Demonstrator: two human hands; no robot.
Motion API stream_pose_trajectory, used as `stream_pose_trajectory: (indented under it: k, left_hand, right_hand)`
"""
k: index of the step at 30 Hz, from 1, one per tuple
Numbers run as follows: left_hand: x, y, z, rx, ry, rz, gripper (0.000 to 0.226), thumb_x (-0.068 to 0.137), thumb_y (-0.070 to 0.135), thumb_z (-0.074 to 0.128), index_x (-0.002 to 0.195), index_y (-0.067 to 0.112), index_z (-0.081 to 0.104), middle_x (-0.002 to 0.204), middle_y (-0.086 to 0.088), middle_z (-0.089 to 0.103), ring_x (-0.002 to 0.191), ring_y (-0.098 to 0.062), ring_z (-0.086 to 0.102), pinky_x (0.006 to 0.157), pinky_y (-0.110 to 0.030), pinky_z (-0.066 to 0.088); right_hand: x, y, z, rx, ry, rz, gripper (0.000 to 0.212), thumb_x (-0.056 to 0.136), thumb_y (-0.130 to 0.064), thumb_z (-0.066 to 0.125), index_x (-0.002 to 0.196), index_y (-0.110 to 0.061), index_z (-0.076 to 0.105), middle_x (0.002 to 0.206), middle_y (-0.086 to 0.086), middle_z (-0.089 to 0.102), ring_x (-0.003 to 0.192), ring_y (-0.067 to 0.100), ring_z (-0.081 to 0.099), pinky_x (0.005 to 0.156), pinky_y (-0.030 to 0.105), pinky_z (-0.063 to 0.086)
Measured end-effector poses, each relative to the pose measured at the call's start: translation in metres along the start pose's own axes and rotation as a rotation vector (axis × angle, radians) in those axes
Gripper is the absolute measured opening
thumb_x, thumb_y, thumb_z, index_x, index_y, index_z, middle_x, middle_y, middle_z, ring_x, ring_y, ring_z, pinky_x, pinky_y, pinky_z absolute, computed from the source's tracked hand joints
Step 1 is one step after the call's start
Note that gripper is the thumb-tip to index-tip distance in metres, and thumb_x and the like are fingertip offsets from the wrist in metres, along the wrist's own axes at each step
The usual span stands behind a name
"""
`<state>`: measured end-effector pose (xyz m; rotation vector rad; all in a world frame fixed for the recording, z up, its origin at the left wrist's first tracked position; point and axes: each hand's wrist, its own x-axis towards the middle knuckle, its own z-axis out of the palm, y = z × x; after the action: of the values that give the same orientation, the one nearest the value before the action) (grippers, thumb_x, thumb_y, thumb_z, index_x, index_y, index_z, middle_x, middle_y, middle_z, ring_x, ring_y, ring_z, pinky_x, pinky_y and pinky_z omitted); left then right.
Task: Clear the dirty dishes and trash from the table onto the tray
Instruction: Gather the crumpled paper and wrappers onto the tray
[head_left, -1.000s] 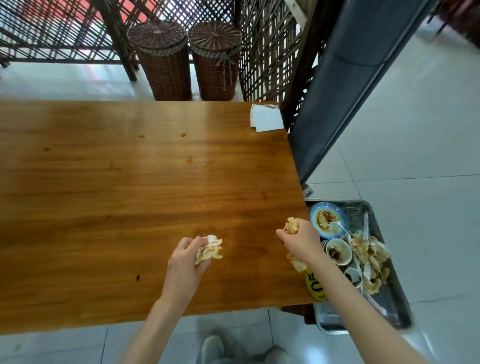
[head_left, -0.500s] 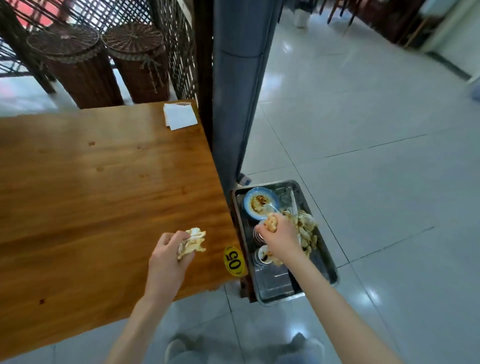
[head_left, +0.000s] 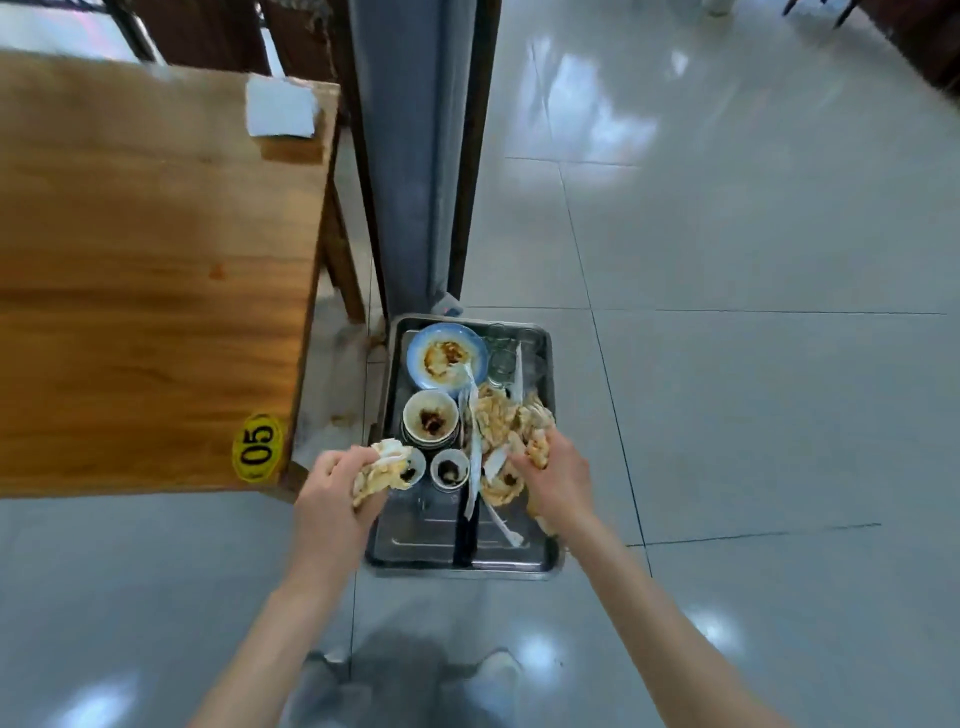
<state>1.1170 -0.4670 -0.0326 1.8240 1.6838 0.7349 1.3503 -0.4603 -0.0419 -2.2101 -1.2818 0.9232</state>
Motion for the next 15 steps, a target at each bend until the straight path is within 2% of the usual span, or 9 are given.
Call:
stream_pose_trajectory:
  k: [4, 6, 12, 15]
  left_hand:
    - [-0.001, -0.008, 0.039, 0.042, -0.034, -0.020, 0.029, 0.072, 0.002, 0.075, 0.098, 0.009, 0.065, 0.090, -0.004, 0.055, 0.076, -0.019, 0.053, 0.061, -0.018, 0.034]
    - [0.005, -0.014, 0.060, 0.064, -0.041, -0.011, 0.029, 0.074, 0.004, 0.075, 0.100, 0.009, 0.065, 0.091, -0.004, 0.055, 0.077, -0.018, 0.052, 0.062, -0.021, 0.034]
    - [0.017, -0.042, 0.117, 0.062, -0.070, 0.020, 0.032, 0.074, 0.010, 0.075, 0.102, 0.018, 0.064, 0.090, 0.008, 0.050, 0.072, 0.000, 0.049, 0.061, -0.010, 0.032]
    - [0.016, -0.053, 0.137, 0.058, -0.088, 0.008, 0.033, 0.075, 0.010, 0.074, 0.104, 0.020, 0.063, 0.093, 0.008, 0.050, 0.076, -0.001, 0.050, 0.063, -0.010, 0.033]
  right_hand:
    - [0.032, 0.040, 0.027, 0.024, -0.011, 0.103, 0.009, 0.089, -0.026, 0.060, 0.090, -0.017, 0.056, 0.087, -0.003, 0.061, 0.083, 0.018, 0.058, 0.073, 0.034, 0.050]
    - [0.052, 0.060, 0.046, 0.032, -0.026, 0.141, 0.011, 0.089, -0.026, 0.060, 0.091, -0.016, 0.056, 0.089, 0.000, 0.061, 0.084, 0.020, 0.058, 0.072, 0.033, 0.049]
    - [0.095, 0.126, 0.096, 0.046, -0.006, 0.232, 0.024, 0.085, -0.032, 0.065, 0.100, -0.016, 0.054, 0.093, 0.000, 0.060, 0.088, 0.020, 0.057, 0.072, 0.032, 0.048]
    - [0.114, 0.144, 0.103, 0.053, 0.005, 0.220, 0.032, 0.081, -0.032, 0.070, 0.103, -0.015, 0.053, 0.093, 0.000, 0.058, 0.088, 0.020, 0.055, 0.075, 0.031, 0.046]
